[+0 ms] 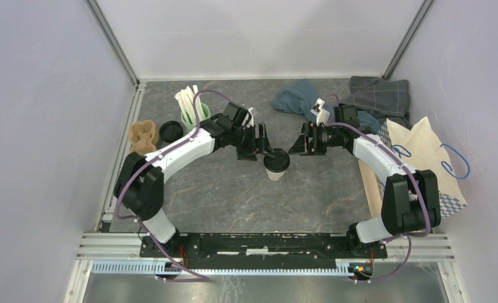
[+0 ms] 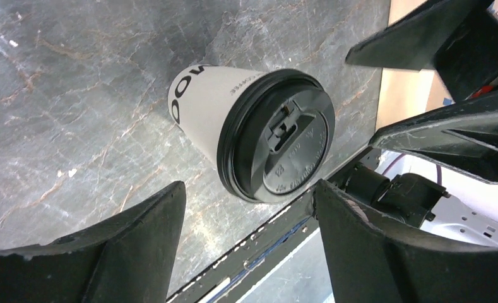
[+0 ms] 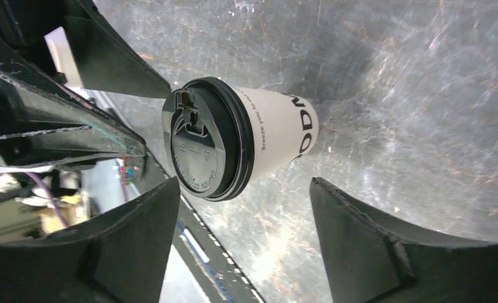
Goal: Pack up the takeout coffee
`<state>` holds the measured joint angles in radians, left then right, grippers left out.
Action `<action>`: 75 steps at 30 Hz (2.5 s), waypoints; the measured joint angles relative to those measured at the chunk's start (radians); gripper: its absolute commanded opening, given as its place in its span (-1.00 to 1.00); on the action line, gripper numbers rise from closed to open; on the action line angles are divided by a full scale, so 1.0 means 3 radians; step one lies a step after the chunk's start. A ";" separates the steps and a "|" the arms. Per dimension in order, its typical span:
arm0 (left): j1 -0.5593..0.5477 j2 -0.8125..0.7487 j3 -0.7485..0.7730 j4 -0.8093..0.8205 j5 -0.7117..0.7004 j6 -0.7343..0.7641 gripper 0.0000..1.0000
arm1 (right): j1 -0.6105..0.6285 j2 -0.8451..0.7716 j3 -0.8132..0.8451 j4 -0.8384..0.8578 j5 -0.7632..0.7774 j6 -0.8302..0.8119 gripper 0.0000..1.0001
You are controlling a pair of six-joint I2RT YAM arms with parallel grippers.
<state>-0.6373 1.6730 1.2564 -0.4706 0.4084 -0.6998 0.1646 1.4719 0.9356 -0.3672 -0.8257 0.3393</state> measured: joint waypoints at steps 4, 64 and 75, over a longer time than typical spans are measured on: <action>0.0000 -0.0134 0.0090 -0.0239 -0.0158 0.0065 0.72 | 0.0198 0.0004 0.0464 -0.0459 0.0409 -0.0342 0.96; 0.0010 -0.1239 -0.0140 -0.0778 -0.0660 0.0128 0.79 | 0.1874 0.0575 0.1377 -0.1377 0.3015 -0.1212 0.70; 0.0010 -0.1226 -0.0132 -0.0779 -0.0661 0.0128 0.79 | 0.1905 0.0449 0.1155 -0.1130 0.3552 -0.1205 0.71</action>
<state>-0.6342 1.3052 1.2167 -0.7044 0.2100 -0.6613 0.7361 1.6066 1.2819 -0.7063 0.2398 -0.0223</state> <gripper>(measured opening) 0.893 0.882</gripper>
